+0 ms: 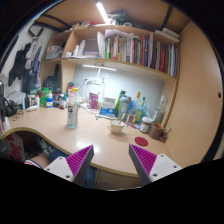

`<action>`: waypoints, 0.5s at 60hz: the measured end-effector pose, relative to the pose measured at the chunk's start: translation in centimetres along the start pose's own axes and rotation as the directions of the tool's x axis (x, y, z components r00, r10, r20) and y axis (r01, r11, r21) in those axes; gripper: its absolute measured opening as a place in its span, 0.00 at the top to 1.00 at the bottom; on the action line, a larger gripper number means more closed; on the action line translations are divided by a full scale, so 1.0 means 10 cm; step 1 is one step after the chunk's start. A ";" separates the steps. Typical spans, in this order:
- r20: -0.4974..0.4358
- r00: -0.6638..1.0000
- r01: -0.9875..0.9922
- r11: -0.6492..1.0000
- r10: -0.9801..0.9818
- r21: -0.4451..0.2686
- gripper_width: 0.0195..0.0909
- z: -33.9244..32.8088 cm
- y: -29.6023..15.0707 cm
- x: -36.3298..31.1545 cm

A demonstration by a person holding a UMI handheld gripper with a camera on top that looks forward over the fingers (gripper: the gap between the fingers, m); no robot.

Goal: Pour water

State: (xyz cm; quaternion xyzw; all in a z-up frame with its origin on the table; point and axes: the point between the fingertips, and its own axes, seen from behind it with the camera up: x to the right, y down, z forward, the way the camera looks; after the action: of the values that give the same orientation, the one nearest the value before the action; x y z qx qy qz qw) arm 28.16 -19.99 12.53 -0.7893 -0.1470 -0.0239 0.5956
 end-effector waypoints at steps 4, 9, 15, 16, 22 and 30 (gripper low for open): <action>-0.009 1.000 -0.003 1.000 0.003 0.010 0.13 0.04 -0.03 0.03; -0.021 1.000 -0.006 1.000 0.007 0.026 0.13 0.06 -0.06 0.06; -0.027 0.999 -0.016 0.999 0.017 0.034 0.13 0.07 -0.07 0.07; -0.026 0.999 -0.018 0.999 0.019 0.035 0.13 0.08 -0.07 0.06; 0.005 1.000 -0.023 0.998 0.023 0.053 0.12 0.10 -0.09 -0.02; 0.056 0.998 -0.024 0.995 0.019 0.095 0.12 0.14 -0.15 -0.12</action>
State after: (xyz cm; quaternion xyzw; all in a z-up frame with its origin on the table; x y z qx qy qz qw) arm 26.42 -18.53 13.21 -0.7617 -0.1558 0.0115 0.6288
